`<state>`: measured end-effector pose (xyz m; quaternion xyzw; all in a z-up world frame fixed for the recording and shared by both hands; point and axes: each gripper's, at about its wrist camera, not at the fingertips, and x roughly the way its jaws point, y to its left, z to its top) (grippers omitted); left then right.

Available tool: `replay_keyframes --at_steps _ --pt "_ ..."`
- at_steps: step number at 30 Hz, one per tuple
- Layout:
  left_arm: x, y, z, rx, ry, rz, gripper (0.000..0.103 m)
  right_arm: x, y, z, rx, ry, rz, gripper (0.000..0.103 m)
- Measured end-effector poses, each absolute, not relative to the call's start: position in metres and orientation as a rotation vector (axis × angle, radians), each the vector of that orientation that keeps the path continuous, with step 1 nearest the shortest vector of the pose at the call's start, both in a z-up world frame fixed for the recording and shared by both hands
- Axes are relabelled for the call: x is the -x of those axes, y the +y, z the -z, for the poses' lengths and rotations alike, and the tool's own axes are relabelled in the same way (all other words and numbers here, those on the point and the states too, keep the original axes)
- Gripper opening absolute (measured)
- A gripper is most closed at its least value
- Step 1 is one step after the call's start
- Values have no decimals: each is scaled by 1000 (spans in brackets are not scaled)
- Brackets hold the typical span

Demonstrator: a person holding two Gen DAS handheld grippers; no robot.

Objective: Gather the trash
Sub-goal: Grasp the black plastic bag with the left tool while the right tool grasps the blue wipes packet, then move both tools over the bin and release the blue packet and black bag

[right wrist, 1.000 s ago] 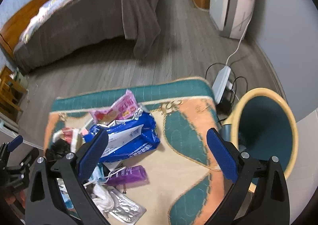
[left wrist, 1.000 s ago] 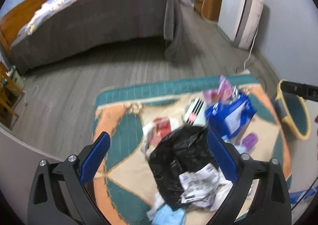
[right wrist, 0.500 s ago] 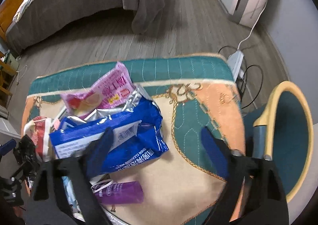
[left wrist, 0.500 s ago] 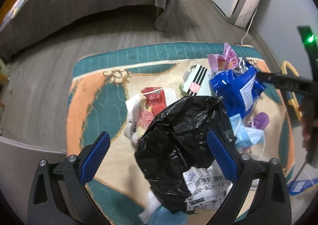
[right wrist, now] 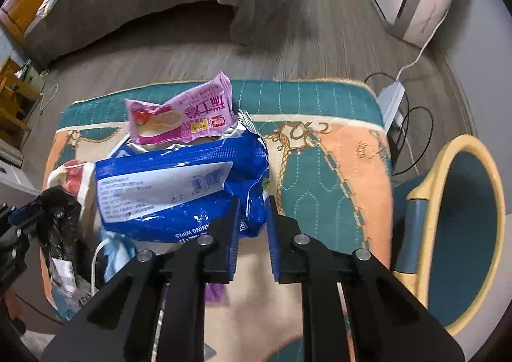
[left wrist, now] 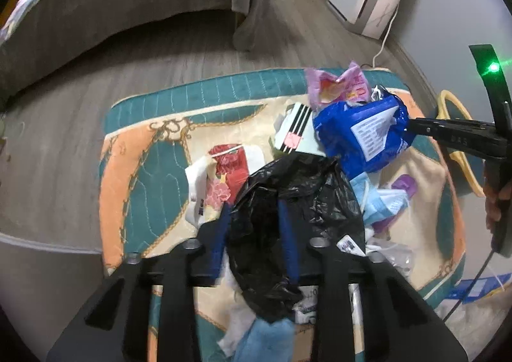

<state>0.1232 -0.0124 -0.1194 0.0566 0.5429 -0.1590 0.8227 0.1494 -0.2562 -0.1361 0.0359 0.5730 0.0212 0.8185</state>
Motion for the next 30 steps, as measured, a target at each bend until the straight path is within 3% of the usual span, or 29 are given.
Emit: replay_keyframes --at_steps 6,30 --pt "-110 -16 93 -145 1087 365 24 -130 -260 100 -38 1158 -84 8" --pt "-92 -33 -16 7 736 338 23 -56 -329 -15 -145 914 97 8"
